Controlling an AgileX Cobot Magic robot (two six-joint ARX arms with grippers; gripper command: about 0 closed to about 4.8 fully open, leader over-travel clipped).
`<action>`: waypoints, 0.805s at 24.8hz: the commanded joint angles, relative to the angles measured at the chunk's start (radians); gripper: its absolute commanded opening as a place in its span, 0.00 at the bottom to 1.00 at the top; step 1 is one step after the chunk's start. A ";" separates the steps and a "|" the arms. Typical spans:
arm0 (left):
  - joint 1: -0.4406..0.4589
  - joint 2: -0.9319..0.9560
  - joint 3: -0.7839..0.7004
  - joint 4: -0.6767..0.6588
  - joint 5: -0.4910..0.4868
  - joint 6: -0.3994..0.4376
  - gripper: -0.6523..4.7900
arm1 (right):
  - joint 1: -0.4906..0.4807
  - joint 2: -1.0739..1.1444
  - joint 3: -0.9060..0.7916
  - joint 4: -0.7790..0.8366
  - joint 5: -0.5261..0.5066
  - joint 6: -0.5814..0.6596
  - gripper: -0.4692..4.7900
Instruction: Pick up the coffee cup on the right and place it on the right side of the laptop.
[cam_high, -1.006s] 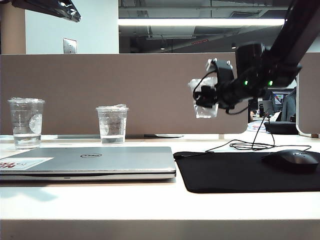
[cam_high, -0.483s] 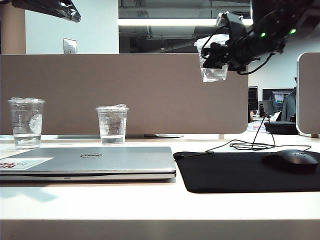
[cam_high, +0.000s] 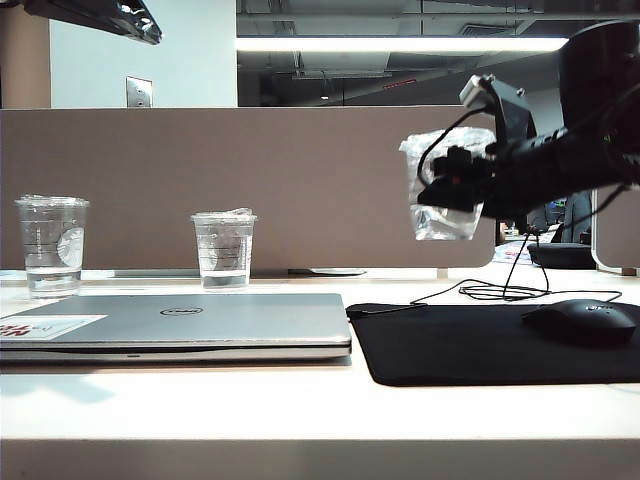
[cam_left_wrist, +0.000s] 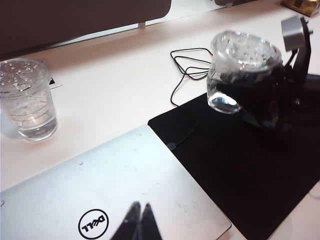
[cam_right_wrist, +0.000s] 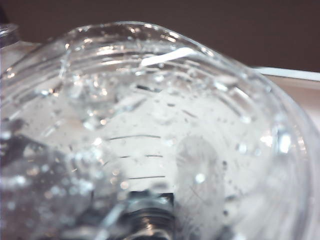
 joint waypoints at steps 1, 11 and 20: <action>0.001 -0.003 0.005 0.012 0.005 0.001 0.11 | 0.014 -0.007 -0.054 0.094 -0.001 -0.004 0.47; 0.002 -0.003 0.005 0.011 0.005 0.001 0.11 | 0.060 0.098 -0.132 0.196 -0.001 -0.004 0.48; 0.002 -0.003 0.005 0.006 0.005 0.001 0.11 | 0.079 0.179 -0.140 0.236 -0.002 -0.004 0.50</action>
